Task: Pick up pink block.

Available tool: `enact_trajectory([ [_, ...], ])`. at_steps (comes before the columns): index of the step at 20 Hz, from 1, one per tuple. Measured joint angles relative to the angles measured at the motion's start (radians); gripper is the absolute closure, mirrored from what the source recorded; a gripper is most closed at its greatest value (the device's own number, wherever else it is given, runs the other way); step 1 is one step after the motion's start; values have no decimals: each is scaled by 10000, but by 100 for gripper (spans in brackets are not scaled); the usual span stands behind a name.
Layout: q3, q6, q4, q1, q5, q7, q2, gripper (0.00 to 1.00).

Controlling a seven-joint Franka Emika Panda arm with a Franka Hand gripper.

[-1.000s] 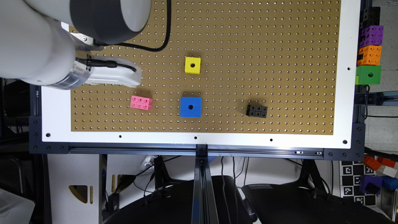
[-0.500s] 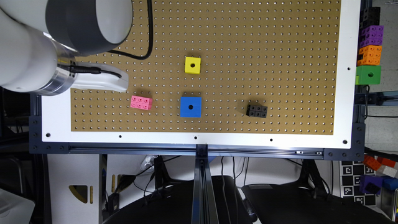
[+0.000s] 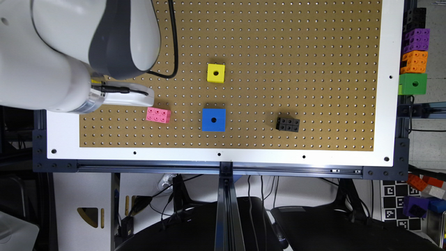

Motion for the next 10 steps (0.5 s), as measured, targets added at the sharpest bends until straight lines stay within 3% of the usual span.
enact_trajectory([
  [6, 276, -7, 308, 17, 0, 55, 164, 0],
  [10, 352, 10, 358, 44, 1, 77, 296, 0],
])
